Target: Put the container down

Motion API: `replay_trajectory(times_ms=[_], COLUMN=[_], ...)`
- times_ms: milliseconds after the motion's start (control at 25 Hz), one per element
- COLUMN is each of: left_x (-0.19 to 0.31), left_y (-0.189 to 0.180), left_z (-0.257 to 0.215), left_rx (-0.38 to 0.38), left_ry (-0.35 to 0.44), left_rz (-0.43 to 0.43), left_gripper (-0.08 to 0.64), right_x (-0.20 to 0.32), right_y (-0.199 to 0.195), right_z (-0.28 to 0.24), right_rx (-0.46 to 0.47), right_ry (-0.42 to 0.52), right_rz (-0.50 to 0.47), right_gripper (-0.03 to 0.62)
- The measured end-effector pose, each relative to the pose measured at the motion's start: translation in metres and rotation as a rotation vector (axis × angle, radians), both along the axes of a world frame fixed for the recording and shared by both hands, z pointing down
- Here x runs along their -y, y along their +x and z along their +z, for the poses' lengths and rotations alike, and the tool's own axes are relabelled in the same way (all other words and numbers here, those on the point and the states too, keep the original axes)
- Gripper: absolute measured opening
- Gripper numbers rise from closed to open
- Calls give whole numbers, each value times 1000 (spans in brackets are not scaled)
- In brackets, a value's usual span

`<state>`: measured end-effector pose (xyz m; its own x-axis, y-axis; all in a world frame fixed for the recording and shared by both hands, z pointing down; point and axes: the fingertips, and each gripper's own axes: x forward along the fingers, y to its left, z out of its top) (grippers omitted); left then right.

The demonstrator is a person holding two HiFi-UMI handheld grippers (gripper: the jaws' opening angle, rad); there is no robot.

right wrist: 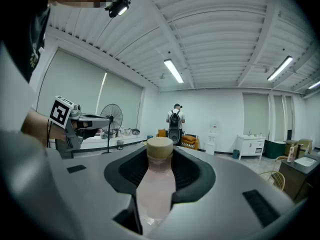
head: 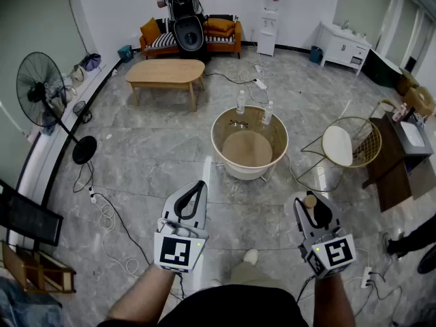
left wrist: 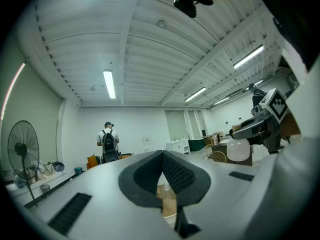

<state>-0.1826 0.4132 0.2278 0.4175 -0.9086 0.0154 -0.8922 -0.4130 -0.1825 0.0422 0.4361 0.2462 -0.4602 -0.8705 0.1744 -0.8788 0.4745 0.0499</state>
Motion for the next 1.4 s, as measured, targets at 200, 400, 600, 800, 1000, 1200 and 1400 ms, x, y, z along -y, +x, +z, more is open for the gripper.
replay_trajectory(times_ms=[200,400,600,800,1000,1200,1400], left_x=[40,69,92,115,135,155,172], left_y=[24,37,50,67,87,104,122], left_z=[4,9,11,12,14,16,16], left_rx=[-10,-12,-9,3,6,11,0], left_ry=[-3,-6,-16,-17,-26,-24,-22], left_rz=[7,8,5,7,2,-12,-30], left_gripper=[11,11,11,11,11,11,11], right_x=[40,67,90,111,131,150,171], right_y=[17,33,47,65,87,105,125], right_z=[4,12,6,15,22,25,29], right_rx=[29,30,29,19,28,42,28], right_ry=[14,3,8,-12,-27,-23,-33], right_rz=[-31,-42,-42,-55,-64,-78,-81], right_gripper=[150,150,150,150,150,150,150])
